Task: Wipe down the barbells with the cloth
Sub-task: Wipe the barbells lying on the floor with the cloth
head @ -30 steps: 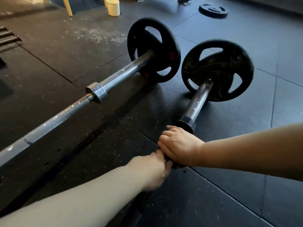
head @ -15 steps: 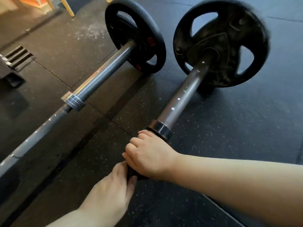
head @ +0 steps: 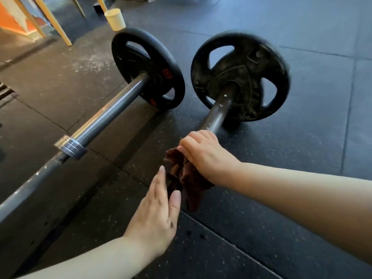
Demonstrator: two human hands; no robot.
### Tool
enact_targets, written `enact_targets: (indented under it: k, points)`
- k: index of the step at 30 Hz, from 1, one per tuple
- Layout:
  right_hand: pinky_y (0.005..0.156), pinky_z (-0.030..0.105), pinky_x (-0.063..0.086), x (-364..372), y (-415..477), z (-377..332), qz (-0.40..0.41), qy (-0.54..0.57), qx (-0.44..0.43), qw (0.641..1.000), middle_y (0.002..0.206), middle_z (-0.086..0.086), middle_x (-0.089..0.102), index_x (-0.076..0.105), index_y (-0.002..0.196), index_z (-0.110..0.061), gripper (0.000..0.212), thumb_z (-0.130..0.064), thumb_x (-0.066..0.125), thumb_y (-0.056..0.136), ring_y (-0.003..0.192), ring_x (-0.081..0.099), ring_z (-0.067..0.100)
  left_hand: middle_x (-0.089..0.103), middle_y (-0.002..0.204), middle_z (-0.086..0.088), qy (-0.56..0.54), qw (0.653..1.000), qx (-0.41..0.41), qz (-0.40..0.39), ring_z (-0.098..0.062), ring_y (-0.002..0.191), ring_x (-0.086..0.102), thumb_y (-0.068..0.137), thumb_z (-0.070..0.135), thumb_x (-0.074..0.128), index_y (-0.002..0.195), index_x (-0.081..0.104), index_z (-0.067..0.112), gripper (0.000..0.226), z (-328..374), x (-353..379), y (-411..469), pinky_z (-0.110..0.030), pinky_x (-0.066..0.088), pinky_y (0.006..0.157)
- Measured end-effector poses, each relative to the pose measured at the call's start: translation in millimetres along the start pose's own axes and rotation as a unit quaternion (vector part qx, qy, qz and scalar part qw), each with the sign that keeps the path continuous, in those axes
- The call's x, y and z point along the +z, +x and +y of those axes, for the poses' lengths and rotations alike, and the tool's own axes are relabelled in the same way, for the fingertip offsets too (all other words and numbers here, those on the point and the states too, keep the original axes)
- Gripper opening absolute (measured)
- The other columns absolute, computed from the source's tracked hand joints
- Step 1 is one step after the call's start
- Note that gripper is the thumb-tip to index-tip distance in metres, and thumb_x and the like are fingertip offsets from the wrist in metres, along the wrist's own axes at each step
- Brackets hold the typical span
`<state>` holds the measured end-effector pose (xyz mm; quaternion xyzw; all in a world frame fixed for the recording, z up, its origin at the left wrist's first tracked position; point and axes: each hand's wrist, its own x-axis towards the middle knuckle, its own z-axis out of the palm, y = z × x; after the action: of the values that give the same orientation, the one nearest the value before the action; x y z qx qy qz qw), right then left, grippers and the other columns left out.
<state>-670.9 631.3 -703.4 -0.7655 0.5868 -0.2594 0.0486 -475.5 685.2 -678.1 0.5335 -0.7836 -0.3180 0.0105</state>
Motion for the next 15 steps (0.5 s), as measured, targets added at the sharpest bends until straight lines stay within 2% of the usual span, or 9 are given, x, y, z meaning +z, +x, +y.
enact_targets:
  k: [2,4,6,7,9,11,13,15]
  points:
    - [0.094,0.045,0.041,-9.3,7.7,13.1,-0.024,-0.061,-0.022,0.998,0.093,0.009,0.061,0.065,0.097,-0.007,0.047,-0.037,0.030,0.105,0.090,0.058,0.034,-0.003,0.170,0.008,-0.018,0.999,0.032,-0.008,0.005,0.149,-0.002,0.088,0.066,0.007,0.162,-0.009,0.025,0.086,1.4,-4.7,4.0,-0.014,0.003,0.118]
    - [0.099,0.046,0.040,-18.1,24.4,16.3,-0.062,-0.111,-0.015,0.992,0.103,0.011,0.062,0.067,0.101,-0.007,0.048,-0.039,0.031,0.105,0.100,0.058,0.037,0.018,0.166,0.004,-0.033,0.996,0.079,0.032,-0.005,0.152,0.016,0.093,0.064,0.006,0.162,0.015,0.019,0.083,2.3,-7.3,20.3,-0.021,0.015,0.122]
    - [0.104,0.044,0.037,-20.4,39.1,7.1,-0.110,-0.131,0.027,0.985,0.118,0.010,0.058,0.069,0.109,-0.010,0.043,-0.040,0.038,0.107,0.114,0.052,0.034,0.043,0.151,-0.002,-0.018,0.991,0.115,0.071,-0.017,0.140,0.040,0.101,0.055,0.013,0.150,0.039,0.016,0.068,8.3,-7.9,39.6,-0.033,0.032,0.117]
    - [0.105,0.043,0.037,-19.5,42.0,1.1,-0.120,-0.107,0.043,0.986,0.120,0.008,0.057,0.070,0.110,-0.010,0.041,-0.039,0.041,0.108,0.115,0.051,0.031,0.050,0.141,-0.004,0.000,0.991,0.113,0.077,-0.020,0.133,0.047,0.102,0.051,0.016,0.144,0.045,0.016,0.062,13.1,-6.4,47.4,-0.037,0.037,0.112]
    - [0.102,0.042,0.041,-20.0,34.7,-8.3,-0.111,-0.002,0.064,0.992,0.109,0.005,0.060,0.071,0.103,-0.008,0.042,-0.036,0.040,0.110,0.106,0.055,0.023,0.051,0.134,-0.007,0.063,0.991,0.096,0.070,-0.024,0.125,0.049,0.100,0.050,0.014,0.140,0.045,0.016,0.061,19.0,-2.6,55.1,-0.039,0.038,0.108]
    - [0.104,0.038,0.040,-22.1,13.5,-9.5,-0.103,0.042,0.014,0.994,0.109,0.005,0.063,0.070,0.107,-0.007,0.040,-0.032,0.038,0.110,0.106,0.056,0.020,0.048,0.132,-0.008,0.126,0.986,0.093,0.058,-0.026,0.122,0.048,0.101,0.050,0.015,0.142,0.041,0.014,0.061,17.7,-1.5,50.9,-0.039,0.037,0.107]
    - [0.113,0.034,0.034,-25.2,-5.2,2.3,-0.118,-0.006,-0.061,0.991,0.124,0.007,0.061,0.066,0.122,-0.009,0.036,-0.030,0.040,0.109,0.119,0.052,0.021,0.047,0.133,-0.008,0.155,0.980,0.118,0.052,-0.025,0.124,0.047,0.105,0.048,0.023,0.144,0.039,0.014,0.054,10.6,-3.9,46.6,-0.037,0.036,0.107]
    - [0.119,0.035,0.029,-27.0,-9.4,27.1,-0.126,-0.056,-0.097,0.986,0.131,0.008,0.059,0.062,0.129,-0.010,0.036,-0.028,0.041,0.106,0.126,0.050,0.023,0.040,0.149,-0.010,0.165,0.976,0.134,0.041,-0.025,0.138,0.039,0.107,0.048,0.024,0.155,0.028,0.011,0.060,5.0,-7.3,46.5,-0.034,0.030,0.116]
